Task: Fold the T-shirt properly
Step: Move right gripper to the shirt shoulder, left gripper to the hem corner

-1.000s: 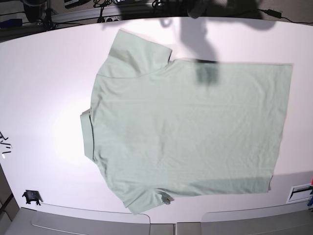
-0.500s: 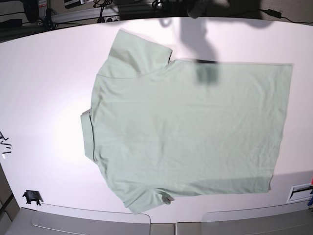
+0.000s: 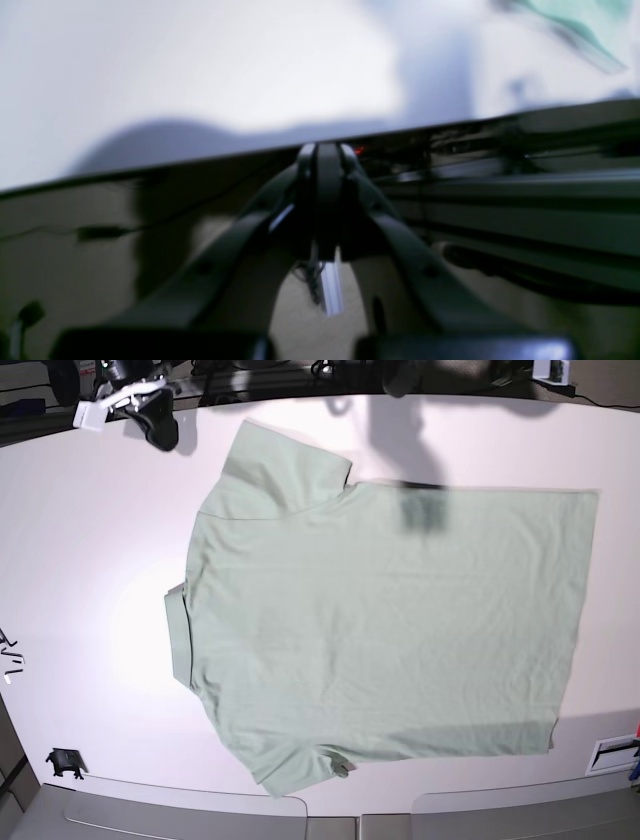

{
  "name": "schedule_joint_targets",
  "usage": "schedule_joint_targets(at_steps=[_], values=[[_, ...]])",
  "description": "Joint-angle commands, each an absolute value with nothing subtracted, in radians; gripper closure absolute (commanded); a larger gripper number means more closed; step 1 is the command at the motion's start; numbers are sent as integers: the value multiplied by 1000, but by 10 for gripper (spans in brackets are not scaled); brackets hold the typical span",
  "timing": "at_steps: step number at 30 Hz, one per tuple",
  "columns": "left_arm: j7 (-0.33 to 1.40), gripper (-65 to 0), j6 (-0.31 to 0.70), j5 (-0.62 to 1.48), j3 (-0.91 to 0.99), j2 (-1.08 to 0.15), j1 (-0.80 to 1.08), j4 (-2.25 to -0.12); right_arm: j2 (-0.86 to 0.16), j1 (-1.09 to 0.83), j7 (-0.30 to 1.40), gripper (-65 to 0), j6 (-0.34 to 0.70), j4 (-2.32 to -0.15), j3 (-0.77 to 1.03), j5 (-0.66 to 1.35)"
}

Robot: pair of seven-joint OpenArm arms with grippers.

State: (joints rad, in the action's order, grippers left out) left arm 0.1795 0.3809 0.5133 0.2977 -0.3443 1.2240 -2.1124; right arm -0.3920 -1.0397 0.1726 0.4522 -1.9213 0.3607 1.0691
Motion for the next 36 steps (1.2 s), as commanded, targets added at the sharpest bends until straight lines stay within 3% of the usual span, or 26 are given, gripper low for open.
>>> schedule_joint_targets(at_steps=[1, 4, 8, 14, 20, 23, 26, 36], values=[[157, 0, 436, 564, 320, -349, 1240, -2128, -379, -1027, 173, 0, 489, -1930, 377, 1110], [157, 0, 556, 676, 355, -349, 1240, -2128, -324, -962, 211, 0, 519, -1914, 381, 1164], [157, 0, 629, 718, 360, -323, 1208, -2127, -239, -890, 225, 0, 516, -1906, 379, 1155], [176, 0, 631, 715, 360, -166, 1131, -2127, -200, -826, 224, 0, 513, -1906, 379, 1043], [319, 0, 634, 715, 360, -79, 1091, -2127, -191, -812, 218, 0, 472, -1906, 381, 967], [321, -10, 635, 715, 360, -70, 1092, -2127, -191, -809, 218, 0, 466, -1906, 381, 965], [319, -70, 655, 716, 360, -69, 1092, -2128, -191, -805, 218, -23, 462, -1906, 381, 934], [314, -72, 698, 715, 360, -44, 1092, -2128, -191, -764, 228, -48, 439, -1906, 379, 882]])
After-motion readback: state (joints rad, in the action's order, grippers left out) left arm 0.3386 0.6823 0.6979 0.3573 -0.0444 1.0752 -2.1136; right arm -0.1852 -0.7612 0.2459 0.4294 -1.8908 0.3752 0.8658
